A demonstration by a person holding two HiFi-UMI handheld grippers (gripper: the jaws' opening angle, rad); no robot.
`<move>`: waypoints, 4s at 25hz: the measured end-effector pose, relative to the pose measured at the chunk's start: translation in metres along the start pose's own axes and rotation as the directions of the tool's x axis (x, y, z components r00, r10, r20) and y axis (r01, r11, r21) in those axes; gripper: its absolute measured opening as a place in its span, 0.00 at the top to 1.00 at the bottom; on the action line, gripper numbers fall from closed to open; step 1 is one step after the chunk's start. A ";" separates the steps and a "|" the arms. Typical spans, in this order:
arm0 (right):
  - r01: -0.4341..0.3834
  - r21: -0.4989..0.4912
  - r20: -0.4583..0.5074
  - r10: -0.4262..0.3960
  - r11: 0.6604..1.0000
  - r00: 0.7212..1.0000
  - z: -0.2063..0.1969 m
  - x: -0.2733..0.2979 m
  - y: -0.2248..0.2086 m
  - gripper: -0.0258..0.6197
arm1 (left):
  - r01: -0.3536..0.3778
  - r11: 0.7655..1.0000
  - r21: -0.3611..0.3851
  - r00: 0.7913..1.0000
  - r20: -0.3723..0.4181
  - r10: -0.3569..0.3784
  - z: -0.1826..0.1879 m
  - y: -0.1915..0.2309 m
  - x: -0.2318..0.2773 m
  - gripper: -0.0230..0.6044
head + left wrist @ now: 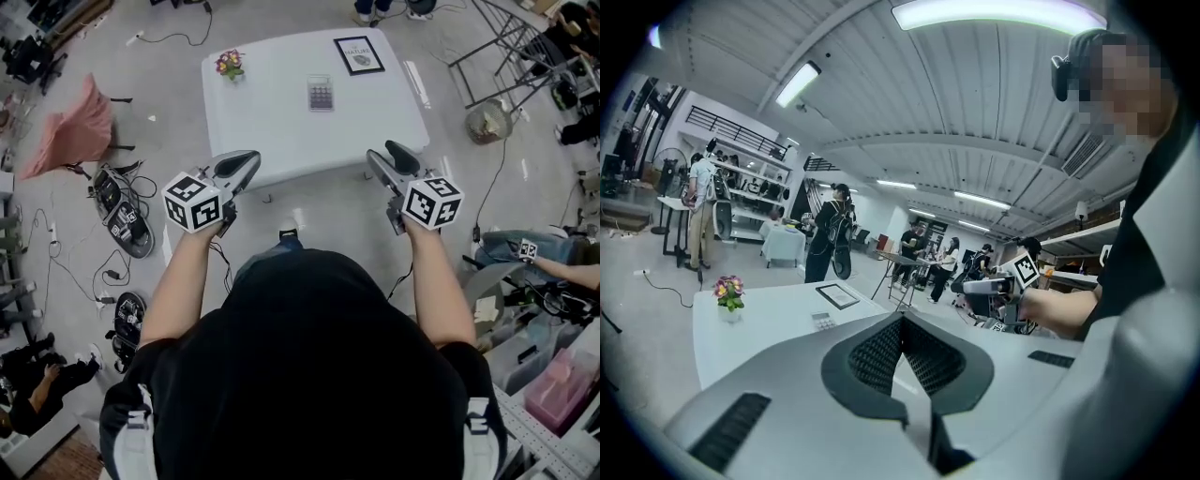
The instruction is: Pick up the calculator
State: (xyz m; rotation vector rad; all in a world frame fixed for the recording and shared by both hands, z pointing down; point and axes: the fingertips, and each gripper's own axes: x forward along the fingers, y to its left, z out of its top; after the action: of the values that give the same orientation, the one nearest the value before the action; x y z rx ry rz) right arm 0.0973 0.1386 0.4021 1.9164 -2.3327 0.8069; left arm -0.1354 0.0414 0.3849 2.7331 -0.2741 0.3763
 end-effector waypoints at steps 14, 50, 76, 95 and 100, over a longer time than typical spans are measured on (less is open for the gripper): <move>0.036 0.027 -0.011 -0.035 0.999 0.999 0.022 0.056 -0.023 0.58 | 0.055 0.998 -0.002 0.998 -0.025 -0.055 0.029 0.060 0.038 0.93; 0.099 0.076 -0.018 -0.098 0.992 0.995 0.045 0.125 -0.033 0.58 | 0.146 0.989 -0.019 0.988 -0.056 -0.147 0.052 0.142 0.067 0.93; 0.022 0.075 -0.033 -0.019 0.997 0.999 0.071 0.174 -0.074 0.58 | 0.062 0.997 -0.033 0.997 -0.047 -0.064 0.067 0.179 0.094 0.93; -0.116 0.061 -0.148 0.124 0.991 0.981 0.109 0.253 -0.159 0.58 | -0.095 0.988 -0.118 0.995 -0.020 0.094 0.088 0.221 0.159 0.93; -0.162 0.065 -0.194 0.172 0.985 0.966 0.106 0.280 -0.180 0.58 | -0.146 0.978 -0.151 0.989 -0.031 0.143 0.078 0.234 0.174 0.93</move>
State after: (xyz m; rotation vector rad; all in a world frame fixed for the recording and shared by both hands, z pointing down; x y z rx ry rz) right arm 0.2260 -0.1795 0.4702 1.5856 -2.3942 1.0250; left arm -0.0093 -0.2262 0.4433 2.5654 -0.4781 0.4040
